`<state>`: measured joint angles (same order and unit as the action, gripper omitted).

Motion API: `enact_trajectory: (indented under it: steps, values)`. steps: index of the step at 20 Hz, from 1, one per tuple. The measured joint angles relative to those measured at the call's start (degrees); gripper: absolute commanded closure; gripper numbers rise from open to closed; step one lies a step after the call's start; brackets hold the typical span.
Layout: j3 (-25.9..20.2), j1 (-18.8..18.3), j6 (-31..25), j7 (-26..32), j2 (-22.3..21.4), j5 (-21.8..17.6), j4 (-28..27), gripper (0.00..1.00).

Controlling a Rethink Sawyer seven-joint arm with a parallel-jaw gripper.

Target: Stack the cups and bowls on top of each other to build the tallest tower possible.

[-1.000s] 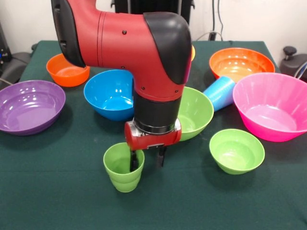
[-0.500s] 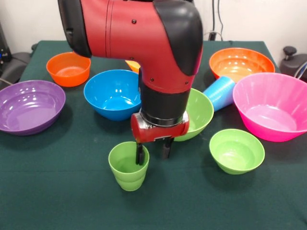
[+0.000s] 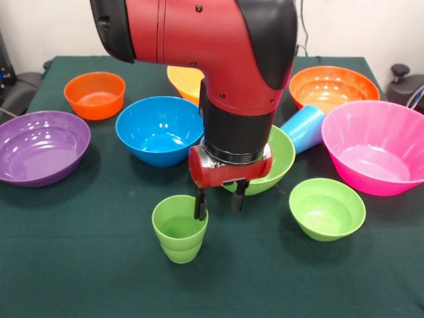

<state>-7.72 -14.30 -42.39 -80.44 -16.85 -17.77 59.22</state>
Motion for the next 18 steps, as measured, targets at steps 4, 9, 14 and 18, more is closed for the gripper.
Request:
enact_trajectory:
  steps: [4, 9, 14, 18]
  values:
    - [0.01, 0.15, -1.12, 0.0, -0.18, -0.01, -0.67, 0.0]
    - [0.11, 0.74, -3.41, 0.0, -1.5, -0.01, -1.46, 0.0]
    - [0.4, 1.53, -5.22, 0.0, -3.13, -0.02, -1.47, 0.0]
    - [0.83, 2.37, -5.37, 0.0, -4.65, -0.02, -1.36, 0.0]
